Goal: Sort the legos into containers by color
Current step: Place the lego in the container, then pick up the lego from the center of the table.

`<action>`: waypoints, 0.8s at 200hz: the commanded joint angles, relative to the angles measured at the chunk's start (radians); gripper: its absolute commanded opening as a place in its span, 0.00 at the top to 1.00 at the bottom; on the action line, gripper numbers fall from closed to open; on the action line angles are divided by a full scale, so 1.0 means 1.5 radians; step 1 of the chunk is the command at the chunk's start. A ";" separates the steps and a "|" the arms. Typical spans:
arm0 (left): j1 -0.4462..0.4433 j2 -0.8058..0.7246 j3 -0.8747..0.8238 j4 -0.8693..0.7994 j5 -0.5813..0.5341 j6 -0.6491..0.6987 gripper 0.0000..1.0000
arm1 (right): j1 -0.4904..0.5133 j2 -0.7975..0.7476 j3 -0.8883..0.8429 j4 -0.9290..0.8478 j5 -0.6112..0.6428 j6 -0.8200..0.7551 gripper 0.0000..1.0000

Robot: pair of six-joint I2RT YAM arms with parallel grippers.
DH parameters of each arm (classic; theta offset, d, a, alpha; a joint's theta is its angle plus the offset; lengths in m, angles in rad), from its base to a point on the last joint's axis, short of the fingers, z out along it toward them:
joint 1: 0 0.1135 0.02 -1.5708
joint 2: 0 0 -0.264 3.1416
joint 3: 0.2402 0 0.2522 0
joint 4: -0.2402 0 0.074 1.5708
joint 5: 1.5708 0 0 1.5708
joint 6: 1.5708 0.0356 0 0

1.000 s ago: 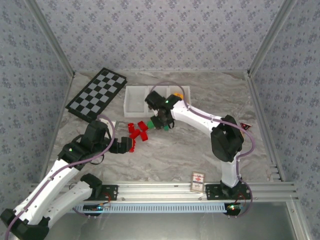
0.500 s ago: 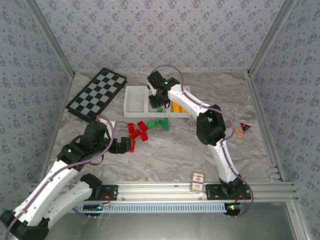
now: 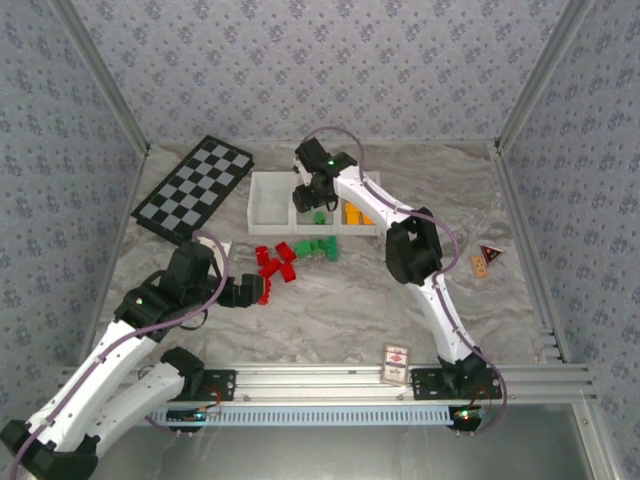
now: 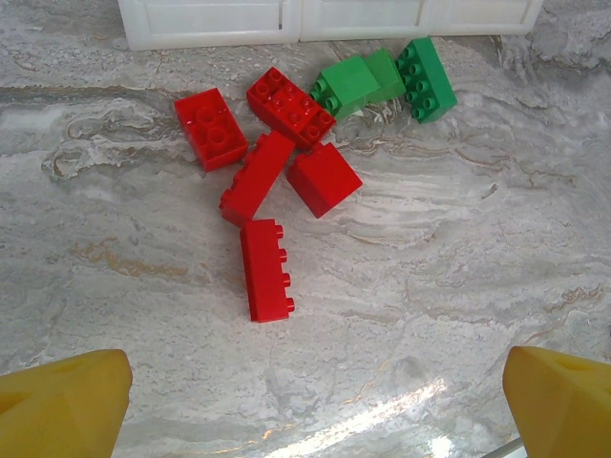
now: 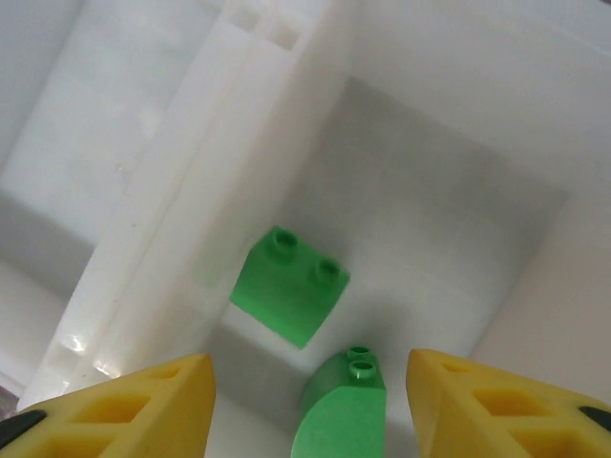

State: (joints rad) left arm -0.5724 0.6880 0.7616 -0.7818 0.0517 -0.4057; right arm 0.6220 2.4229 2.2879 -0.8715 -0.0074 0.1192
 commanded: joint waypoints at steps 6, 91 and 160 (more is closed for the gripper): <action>-0.005 0.001 -0.006 0.013 -0.001 -0.001 0.00 | 0.005 -0.008 0.017 -0.014 0.004 0.001 0.40; -0.005 0.007 -0.006 0.013 0.001 -0.001 0.00 | 0.030 -0.212 -0.223 0.063 0.071 0.097 0.39; -0.005 0.009 -0.006 0.014 0.005 0.000 0.00 | 0.056 -0.379 -0.530 0.177 0.140 0.226 0.25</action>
State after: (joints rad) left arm -0.5728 0.7025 0.7616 -0.7818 0.0521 -0.4057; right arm 0.6895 1.9030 1.5848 -0.6544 0.1452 0.3584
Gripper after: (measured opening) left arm 0.997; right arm 0.750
